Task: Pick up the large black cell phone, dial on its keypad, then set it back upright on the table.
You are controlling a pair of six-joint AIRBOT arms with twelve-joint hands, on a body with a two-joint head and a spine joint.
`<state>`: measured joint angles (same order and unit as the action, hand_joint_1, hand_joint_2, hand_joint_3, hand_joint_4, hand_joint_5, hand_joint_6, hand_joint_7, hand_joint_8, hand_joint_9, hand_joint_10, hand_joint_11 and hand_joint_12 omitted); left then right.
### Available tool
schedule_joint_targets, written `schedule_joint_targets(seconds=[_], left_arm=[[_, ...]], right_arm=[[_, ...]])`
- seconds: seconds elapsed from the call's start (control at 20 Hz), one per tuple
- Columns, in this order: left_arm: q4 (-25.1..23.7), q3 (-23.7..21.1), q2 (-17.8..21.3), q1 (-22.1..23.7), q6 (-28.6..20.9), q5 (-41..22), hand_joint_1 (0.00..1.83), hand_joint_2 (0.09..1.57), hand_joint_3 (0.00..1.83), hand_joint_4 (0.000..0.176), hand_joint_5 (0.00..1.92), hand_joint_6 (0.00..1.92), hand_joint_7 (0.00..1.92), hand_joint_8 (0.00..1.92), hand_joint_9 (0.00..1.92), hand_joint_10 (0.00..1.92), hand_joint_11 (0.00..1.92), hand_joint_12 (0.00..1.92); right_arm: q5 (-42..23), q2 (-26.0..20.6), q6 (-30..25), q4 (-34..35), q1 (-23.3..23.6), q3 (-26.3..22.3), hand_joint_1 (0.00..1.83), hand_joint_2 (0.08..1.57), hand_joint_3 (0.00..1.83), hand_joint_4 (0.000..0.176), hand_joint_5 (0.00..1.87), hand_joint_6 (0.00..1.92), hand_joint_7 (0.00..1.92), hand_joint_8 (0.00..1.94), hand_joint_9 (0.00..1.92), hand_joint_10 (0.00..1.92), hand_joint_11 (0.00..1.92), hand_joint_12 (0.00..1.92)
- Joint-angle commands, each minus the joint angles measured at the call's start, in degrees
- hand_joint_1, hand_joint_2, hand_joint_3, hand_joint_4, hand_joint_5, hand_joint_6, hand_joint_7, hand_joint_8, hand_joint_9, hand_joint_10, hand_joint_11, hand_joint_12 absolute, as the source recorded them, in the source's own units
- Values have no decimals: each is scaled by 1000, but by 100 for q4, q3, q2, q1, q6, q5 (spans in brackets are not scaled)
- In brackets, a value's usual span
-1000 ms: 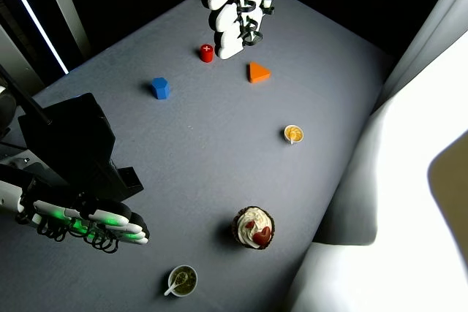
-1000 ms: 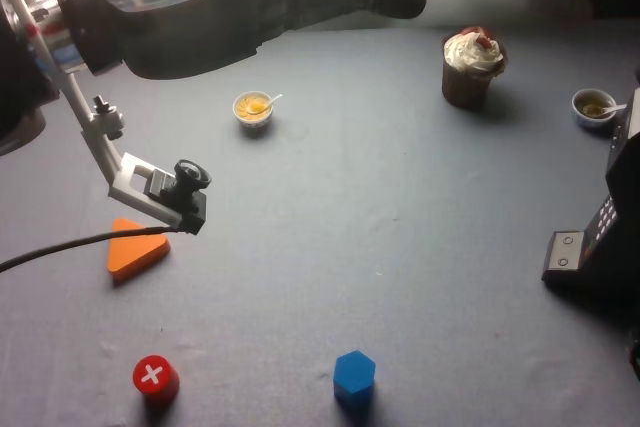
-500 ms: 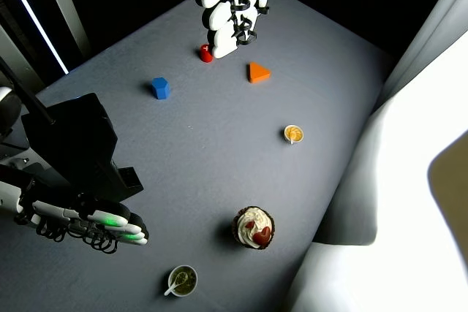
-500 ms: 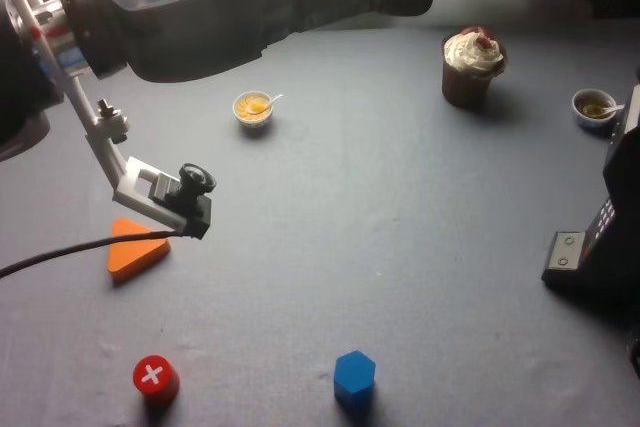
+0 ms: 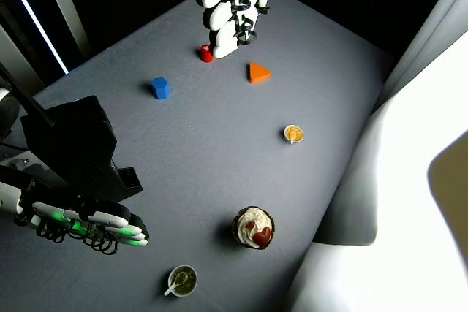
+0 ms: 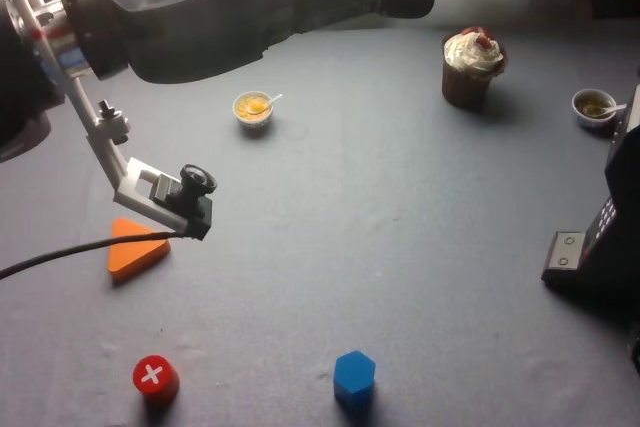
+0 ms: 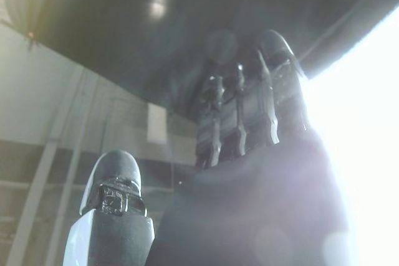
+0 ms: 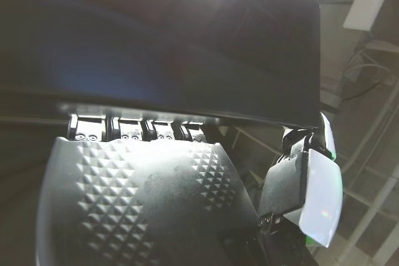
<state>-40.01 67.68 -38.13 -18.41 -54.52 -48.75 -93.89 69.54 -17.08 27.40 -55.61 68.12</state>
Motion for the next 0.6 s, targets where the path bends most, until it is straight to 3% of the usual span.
schedule_joint_targets(seconds=[0.0, 0.3, 0.55], left_arm=[[345, -54, -21, 98, -63, -560, 31, 1195, 0, 0, 212, 4, 182, 4, 152, 4, 0, 549], [345, -76, -35, 80, -62, -560, 34, 1194, 0, 0, 241, 8, 209, 4, 179, 7, 0, 624], [345, -101, -48, 76, -61, -560, 37, 1198, 0, 0, 211, 3, 190, 2, 153, 2, 0, 574]], right_arm=[[-720, -73, -40, -75, -19, 45, 89, 846, 0, 75, 0, 0, 0, 0, 0, 0, 4, 2], [-720, -152, -27, -73, -19, 32, 80, 848, 1, 76, 0, 0, 0, 0, 0, 0, 3, 2], [-720, -260, -27, -26, -22, -18, 80, 858, 4, 72, 0, 0, 0, 0, 0, 0, 0, 0]])
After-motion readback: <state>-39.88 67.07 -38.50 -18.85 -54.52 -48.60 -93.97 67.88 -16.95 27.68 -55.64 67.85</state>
